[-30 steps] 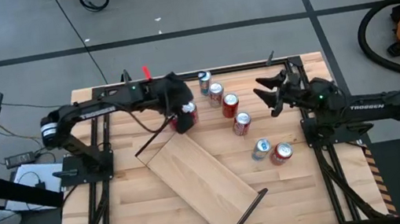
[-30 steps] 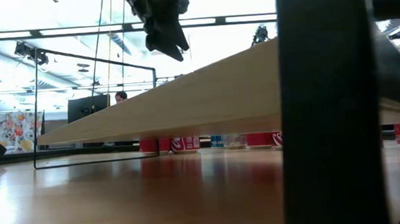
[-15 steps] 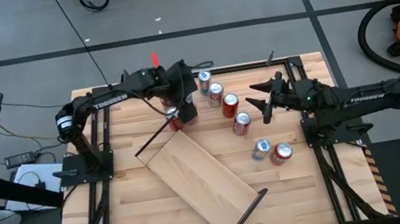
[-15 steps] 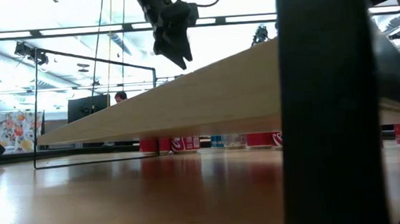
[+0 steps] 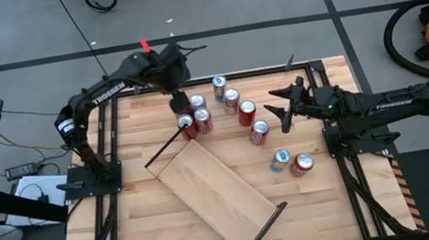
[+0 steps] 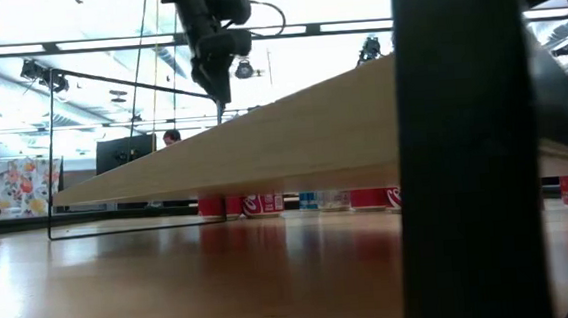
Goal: Place canned beverage on shelf
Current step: Put the top orange soda can on the shelf
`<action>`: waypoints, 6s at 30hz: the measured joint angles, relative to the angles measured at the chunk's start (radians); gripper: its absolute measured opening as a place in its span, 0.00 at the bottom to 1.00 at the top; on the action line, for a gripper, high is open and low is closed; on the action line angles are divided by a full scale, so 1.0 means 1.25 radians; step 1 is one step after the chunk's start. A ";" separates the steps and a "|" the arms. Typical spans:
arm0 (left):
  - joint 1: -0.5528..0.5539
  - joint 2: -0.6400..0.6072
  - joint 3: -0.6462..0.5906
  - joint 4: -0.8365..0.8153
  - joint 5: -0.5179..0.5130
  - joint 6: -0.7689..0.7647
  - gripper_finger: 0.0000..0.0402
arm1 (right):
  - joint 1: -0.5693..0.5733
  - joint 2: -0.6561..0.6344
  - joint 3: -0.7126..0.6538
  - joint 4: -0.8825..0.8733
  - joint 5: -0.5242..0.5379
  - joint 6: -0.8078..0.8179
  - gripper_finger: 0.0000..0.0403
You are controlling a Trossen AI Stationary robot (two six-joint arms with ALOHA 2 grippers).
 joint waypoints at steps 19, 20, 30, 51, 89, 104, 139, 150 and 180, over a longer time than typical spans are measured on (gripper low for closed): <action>0.003 0.001 -0.047 -0.009 0.002 0.024 0.74 | 0.000 0.140 -0.001 0.080 -0.003 -0.040 0.79; -0.001 0.001 -0.047 -0.004 0.002 0.024 0.75 | 0.000 0.141 -0.001 0.081 -0.003 -0.041 0.80; -0.015 0.028 -0.048 0.034 -0.036 -0.001 0.84 | 0.000 0.139 -0.001 0.076 -0.003 -0.042 0.81; 0.010 0.111 -0.069 0.041 -0.018 -0.063 0.99 | 0.000 0.139 -0.001 0.076 -0.003 -0.042 0.81; 0.014 0.111 -0.183 0.136 0.005 -0.097 0.74 | 0.001 0.139 -0.001 0.109 -0.024 -0.045 0.81; 0.013 0.112 0.037 -0.069 0.005 -0.106 0.74 | 0.001 0.139 -0.001 0.113 -0.024 -0.054 0.81; -0.562 0.110 0.290 -0.283 -0.040 -0.286 0.77 | 0.001 0.139 -0.001 0.095 -0.044 -0.054 0.81; -0.686 0.109 0.143 -0.276 -0.041 -0.270 0.77 | 0.001 0.139 -0.001 0.095 -0.045 -0.054 0.81; -0.708 -0.122 -0.305 -0.057 -0.055 -0.457 0.78 | 0.001 0.139 -0.001 0.101 -0.064 -0.048 0.81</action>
